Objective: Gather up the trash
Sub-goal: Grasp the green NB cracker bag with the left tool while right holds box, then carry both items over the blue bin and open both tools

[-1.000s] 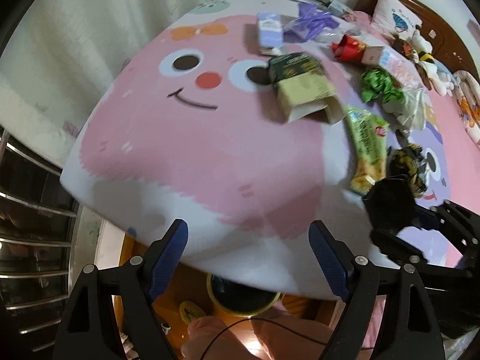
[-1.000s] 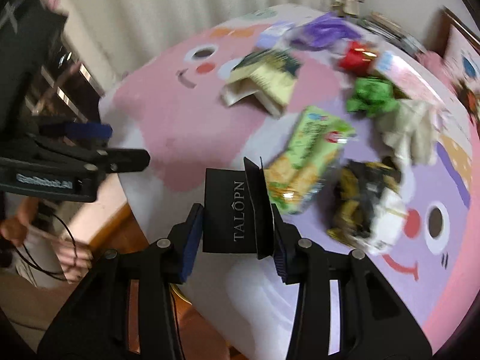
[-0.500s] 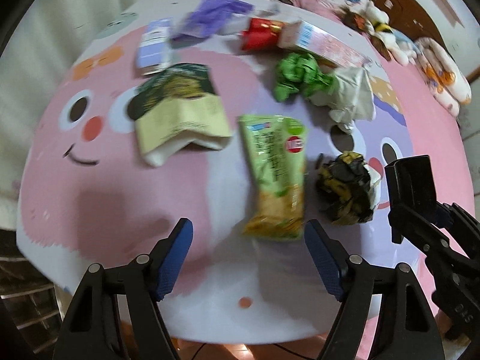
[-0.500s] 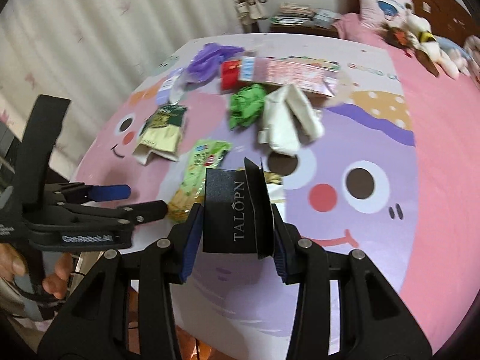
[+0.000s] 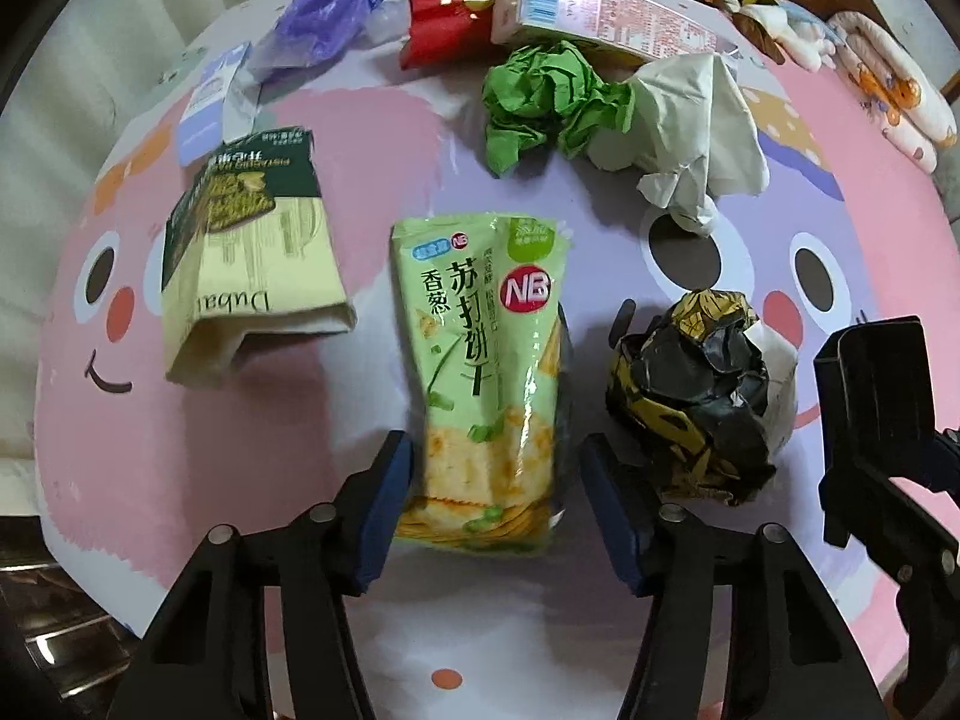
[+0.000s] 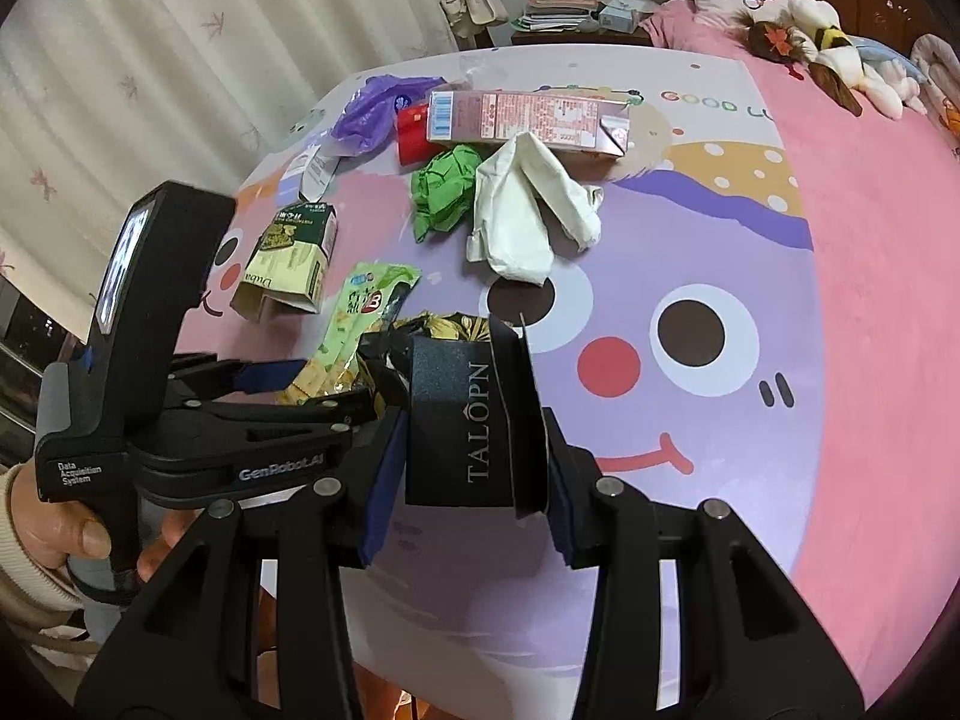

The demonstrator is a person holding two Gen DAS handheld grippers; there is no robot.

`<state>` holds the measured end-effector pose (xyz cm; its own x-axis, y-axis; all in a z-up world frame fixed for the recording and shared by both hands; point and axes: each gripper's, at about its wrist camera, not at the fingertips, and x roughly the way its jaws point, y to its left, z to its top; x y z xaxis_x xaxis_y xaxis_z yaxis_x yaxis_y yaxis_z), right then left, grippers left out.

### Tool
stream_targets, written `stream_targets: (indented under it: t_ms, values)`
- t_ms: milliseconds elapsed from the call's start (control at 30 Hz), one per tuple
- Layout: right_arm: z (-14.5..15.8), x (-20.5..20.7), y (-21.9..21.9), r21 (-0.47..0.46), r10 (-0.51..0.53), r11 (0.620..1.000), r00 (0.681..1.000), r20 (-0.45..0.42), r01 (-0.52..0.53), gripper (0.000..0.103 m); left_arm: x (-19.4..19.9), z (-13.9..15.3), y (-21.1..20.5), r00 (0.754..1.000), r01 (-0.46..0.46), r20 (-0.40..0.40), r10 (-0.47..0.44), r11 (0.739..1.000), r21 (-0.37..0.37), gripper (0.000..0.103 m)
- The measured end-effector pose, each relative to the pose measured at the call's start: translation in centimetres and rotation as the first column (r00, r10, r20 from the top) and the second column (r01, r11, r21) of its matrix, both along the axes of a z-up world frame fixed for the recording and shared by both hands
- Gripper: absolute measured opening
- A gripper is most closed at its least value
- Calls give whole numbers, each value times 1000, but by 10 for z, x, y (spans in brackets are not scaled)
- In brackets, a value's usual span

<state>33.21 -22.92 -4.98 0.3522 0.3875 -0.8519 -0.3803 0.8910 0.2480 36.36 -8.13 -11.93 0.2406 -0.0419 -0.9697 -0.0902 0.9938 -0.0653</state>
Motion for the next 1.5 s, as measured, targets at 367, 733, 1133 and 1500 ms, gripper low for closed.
stream_targets:
  t_ms: [367, 733, 1133, 1500]
  values:
    - [-1, -9, 7, 0, 8, 1000, 1000, -4, -8, 38, -10, 8, 13, 999, -6, 50, 7, 1000, -17, 16]
    - [27, -44, 24, 16, -20, 1000, 999, 29, 19, 38, -84, 52, 42, 991, 46, 129, -42, 999, -27, 15]
    - [40, -140, 86, 6, -28, 1000, 1000, -14, 28, 38, -209, 109, 112, 966, 132, 221, -132, 991, 15, 15]
    - [11, -235, 154, -21, -58, 998, 997, -53, 57, 38, -306, 75, 165, 975, 160, 162, -154, 987, -26, 15]
